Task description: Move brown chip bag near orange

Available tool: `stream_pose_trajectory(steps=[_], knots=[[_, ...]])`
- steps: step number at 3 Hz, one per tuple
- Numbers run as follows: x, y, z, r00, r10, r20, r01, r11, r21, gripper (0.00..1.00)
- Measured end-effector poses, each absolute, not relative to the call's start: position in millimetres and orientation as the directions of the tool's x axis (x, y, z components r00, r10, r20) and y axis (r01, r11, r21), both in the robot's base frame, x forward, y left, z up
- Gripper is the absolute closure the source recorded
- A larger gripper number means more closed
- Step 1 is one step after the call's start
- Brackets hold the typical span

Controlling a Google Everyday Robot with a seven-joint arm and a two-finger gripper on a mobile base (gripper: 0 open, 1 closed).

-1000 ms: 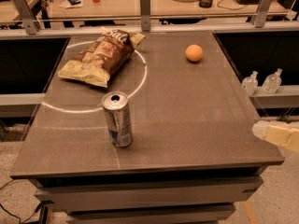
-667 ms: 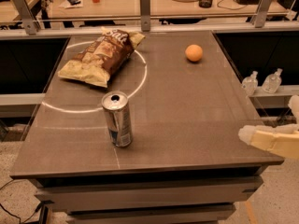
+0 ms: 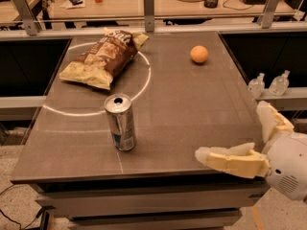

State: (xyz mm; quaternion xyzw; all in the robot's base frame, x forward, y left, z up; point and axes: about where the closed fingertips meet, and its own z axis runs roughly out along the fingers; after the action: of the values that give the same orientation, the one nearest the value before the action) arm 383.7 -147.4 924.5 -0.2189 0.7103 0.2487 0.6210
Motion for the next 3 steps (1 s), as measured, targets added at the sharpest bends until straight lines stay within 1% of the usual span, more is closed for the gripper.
stream_pose_trajectory(steps=[2, 3], knots=[[397.6, -89.8, 902.0, -0.153, -0.1, -0.983, -0.565, 0.825, 0.004, 0.0], [397.6, -89.7, 902.0, -0.153, -0.1, -0.983, -0.565, 0.825, 0.004, 0.0]])
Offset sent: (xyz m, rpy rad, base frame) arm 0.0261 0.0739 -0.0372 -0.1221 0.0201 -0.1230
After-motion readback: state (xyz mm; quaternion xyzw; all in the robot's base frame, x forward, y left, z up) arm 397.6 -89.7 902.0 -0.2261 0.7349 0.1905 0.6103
